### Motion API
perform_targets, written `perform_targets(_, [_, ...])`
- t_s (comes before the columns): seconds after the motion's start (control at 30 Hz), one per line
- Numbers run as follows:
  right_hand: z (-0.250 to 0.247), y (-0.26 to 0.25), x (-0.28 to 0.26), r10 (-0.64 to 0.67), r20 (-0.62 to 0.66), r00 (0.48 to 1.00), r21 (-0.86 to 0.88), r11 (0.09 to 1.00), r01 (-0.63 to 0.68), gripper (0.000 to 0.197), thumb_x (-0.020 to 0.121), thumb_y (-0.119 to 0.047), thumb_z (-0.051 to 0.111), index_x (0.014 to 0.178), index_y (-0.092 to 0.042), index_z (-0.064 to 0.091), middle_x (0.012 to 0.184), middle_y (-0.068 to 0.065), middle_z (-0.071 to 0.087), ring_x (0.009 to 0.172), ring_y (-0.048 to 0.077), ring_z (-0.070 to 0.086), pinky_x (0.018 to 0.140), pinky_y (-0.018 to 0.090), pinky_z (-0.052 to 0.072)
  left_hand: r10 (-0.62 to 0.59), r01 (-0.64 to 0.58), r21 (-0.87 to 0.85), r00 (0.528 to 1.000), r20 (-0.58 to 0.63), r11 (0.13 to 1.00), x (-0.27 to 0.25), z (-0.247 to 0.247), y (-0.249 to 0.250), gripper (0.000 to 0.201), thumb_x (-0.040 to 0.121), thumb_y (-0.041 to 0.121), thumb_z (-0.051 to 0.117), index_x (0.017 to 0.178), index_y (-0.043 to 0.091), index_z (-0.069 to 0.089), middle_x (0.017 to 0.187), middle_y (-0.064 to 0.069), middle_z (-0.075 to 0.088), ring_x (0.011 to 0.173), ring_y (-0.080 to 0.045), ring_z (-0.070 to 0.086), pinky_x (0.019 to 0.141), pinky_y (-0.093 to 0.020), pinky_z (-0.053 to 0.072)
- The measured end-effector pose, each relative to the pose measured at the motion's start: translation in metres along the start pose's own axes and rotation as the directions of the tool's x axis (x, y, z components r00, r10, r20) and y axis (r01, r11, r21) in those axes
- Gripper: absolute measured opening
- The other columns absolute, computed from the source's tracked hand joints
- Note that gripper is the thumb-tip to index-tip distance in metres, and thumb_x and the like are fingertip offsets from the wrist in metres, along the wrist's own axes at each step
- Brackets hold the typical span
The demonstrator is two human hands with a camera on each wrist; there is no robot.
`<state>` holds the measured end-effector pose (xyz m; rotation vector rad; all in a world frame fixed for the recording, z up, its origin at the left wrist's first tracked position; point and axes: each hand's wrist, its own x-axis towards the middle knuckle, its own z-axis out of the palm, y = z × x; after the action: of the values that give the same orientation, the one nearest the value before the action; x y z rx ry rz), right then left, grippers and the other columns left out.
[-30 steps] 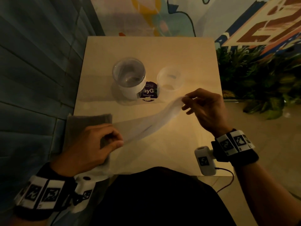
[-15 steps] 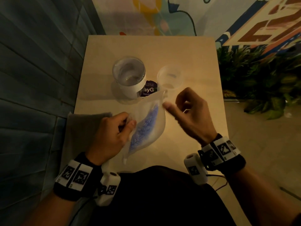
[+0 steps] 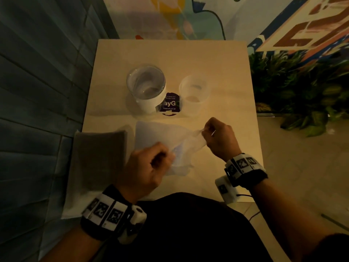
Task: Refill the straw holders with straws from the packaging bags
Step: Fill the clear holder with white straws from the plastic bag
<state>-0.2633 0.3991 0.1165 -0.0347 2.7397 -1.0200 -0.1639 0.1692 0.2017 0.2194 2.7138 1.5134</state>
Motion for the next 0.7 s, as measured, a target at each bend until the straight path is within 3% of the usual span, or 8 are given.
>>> perform_targets(0.1, [0.031,0.040,0.007,0.186,0.159,0.970,-0.023,0.982,-0.185,0.011,0.091,-0.019,0.062,0.082,-0.021,0.056,0.077,0.006,0.068,0.064,0.026,0.065,0.061,0.040,0.056,-0.037,0.034,0.023,0.990,0.139,0.999,0.004,0.023,-0.047,0.011,0.095,0.030,0.061,0.088,0.022,0.062,0.077,0.016,0.060,0.072,0.000,0.058,0.065,-0.014,0.044])
perform_targets(0.17, [0.048,0.057,0.006,0.261,0.222,0.940,-0.037,0.965,-0.259,0.009,0.089,-0.016,0.061,0.082,-0.019,0.057,0.076,0.007,0.068,0.067,0.029,0.065,0.063,0.044,0.056,-0.115,0.089,0.189,0.985,0.128,0.978,0.007,0.034,-0.091,0.009,0.092,0.028,0.062,0.100,0.023,0.061,0.096,0.012,0.061,0.088,-0.003,0.058,0.077,-0.027,0.049])
perform_targets(0.27, [0.061,0.069,0.001,0.337,0.151,0.929,-0.051,0.941,-0.333,0.019,0.089,-0.024,0.066,0.084,-0.015,0.050,0.071,0.004,0.059,0.062,0.027,0.054,0.052,0.030,0.038,-0.316,0.201,0.439,0.927,0.204,0.875,0.016,0.043,-0.144,0.046,0.088,0.029,0.067,0.130,0.021,0.051,0.135,-0.001,0.047,0.123,-0.023,0.046,0.103,-0.041,0.041])
perform_targets(0.33, [0.061,0.071,-0.001,0.383,0.067,0.921,-0.015,0.924,-0.383,0.029,0.088,-0.030,0.069,0.084,-0.012,0.047,0.066,0.002,0.052,0.055,0.022,0.044,0.047,0.029,0.028,-0.351,0.156,0.554,0.899,0.264,0.818,0.026,0.046,-0.161,0.071,0.085,0.037,0.070,0.145,0.023,0.036,0.154,-0.003,0.029,0.140,-0.027,0.029,0.115,-0.046,0.028])
perform_targets(0.4, [0.060,0.073,-0.002,0.387,0.069,0.919,0.027,0.921,-0.390,0.025,0.089,-0.022,0.065,0.075,-0.011,0.048,0.062,0.000,0.049,0.054,0.019,0.040,0.048,0.029,0.028,-0.338,0.059,0.639,0.884,0.324,0.767,0.036,0.049,-0.172,0.089,0.083,0.046,0.070,0.153,0.028,0.020,0.163,-0.001,0.009,0.150,-0.027,0.010,0.120,-0.047,0.013])
perform_targets(0.47, [0.060,0.075,-0.004,0.321,0.206,0.925,-0.005,0.945,-0.327,0.021,0.091,-0.009,0.059,0.070,-0.012,0.061,0.065,0.001,0.057,0.061,0.017,0.049,0.057,0.029,0.036,-0.362,0.007,0.683,0.853,0.377,0.730,0.044,0.054,-0.181,0.102,0.079,0.055,0.070,0.155,0.032,0.005,0.165,0.003,-0.005,0.151,-0.024,-0.004,0.121,-0.048,0.002])
perform_targets(0.57, [0.062,0.068,-0.009,0.223,0.403,0.887,-0.063,0.974,-0.217,0.013,0.091,-0.014,0.066,0.099,-0.013,0.075,0.097,0.005,0.072,0.090,0.018,0.066,0.072,0.024,0.042,-0.429,0.022,0.700,0.804,0.412,0.714,0.046,0.062,-0.194,0.113,0.074,0.069,0.065,0.155,0.033,-0.006,0.165,0.004,-0.005,0.152,-0.022,-0.005,0.121,-0.051,-0.002])
perform_targets(0.7, [0.063,0.047,-0.004,0.191,0.471,0.861,-0.057,0.981,-0.186,0.052,0.093,-0.042,0.064,0.138,-0.020,0.051,0.131,0.003,0.058,0.119,0.021,0.057,0.091,0.017,0.038,-0.394,0.069,0.722,0.872,0.292,0.688,0.045,0.072,-0.203,0.095,0.074,0.068,0.059,0.151,0.037,0.013,0.155,0.001,0.028,0.142,-0.024,0.026,0.119,-0.048,0.016])
